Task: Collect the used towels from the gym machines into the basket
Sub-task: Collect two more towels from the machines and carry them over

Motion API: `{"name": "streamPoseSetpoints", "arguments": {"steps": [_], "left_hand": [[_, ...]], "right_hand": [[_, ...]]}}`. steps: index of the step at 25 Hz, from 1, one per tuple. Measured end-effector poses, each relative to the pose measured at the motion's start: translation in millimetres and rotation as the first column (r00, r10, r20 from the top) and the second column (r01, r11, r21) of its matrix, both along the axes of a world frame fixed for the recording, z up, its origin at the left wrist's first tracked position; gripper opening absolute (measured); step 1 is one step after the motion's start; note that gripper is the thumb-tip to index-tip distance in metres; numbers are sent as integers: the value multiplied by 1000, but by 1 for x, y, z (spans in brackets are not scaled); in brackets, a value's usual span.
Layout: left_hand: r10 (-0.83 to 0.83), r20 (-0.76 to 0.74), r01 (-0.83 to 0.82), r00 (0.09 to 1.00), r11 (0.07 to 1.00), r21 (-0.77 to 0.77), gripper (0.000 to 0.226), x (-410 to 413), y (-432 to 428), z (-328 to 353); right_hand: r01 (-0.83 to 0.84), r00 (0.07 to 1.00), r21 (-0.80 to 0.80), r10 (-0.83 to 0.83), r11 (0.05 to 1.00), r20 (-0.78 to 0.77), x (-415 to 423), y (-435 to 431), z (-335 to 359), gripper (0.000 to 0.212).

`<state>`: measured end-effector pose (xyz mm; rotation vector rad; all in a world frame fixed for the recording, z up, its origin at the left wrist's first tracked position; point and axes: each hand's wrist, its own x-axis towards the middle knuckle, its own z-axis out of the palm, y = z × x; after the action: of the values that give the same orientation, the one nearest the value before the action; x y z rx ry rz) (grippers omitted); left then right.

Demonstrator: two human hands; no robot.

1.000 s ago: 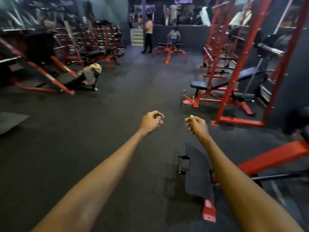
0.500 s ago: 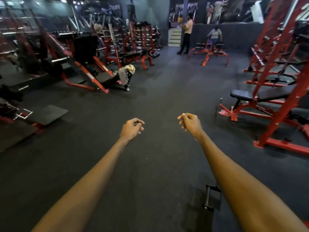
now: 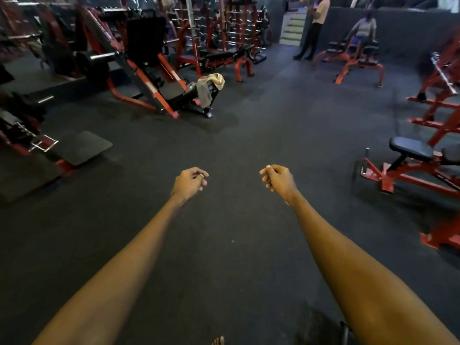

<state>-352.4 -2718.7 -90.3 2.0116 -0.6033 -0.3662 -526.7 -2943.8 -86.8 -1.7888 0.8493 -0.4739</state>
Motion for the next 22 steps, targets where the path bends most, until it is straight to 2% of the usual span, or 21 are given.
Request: {"name": "streamPoseSetpoints", "arguments": {"steps": [9, 22], "left_hand": [[-13, -31, 13, 999, 1000, 9, 26, 190, -88, -8], [47, -41, -48, 998, 999, -22, 25, 459, -271, -8]], "right_hand": [[-5, 1000, -59, 4, 998, -17, 183, -88, 9, 34], [-48, 999, -17, 48, 999, 13, 460, -286, 5, 34]]}}
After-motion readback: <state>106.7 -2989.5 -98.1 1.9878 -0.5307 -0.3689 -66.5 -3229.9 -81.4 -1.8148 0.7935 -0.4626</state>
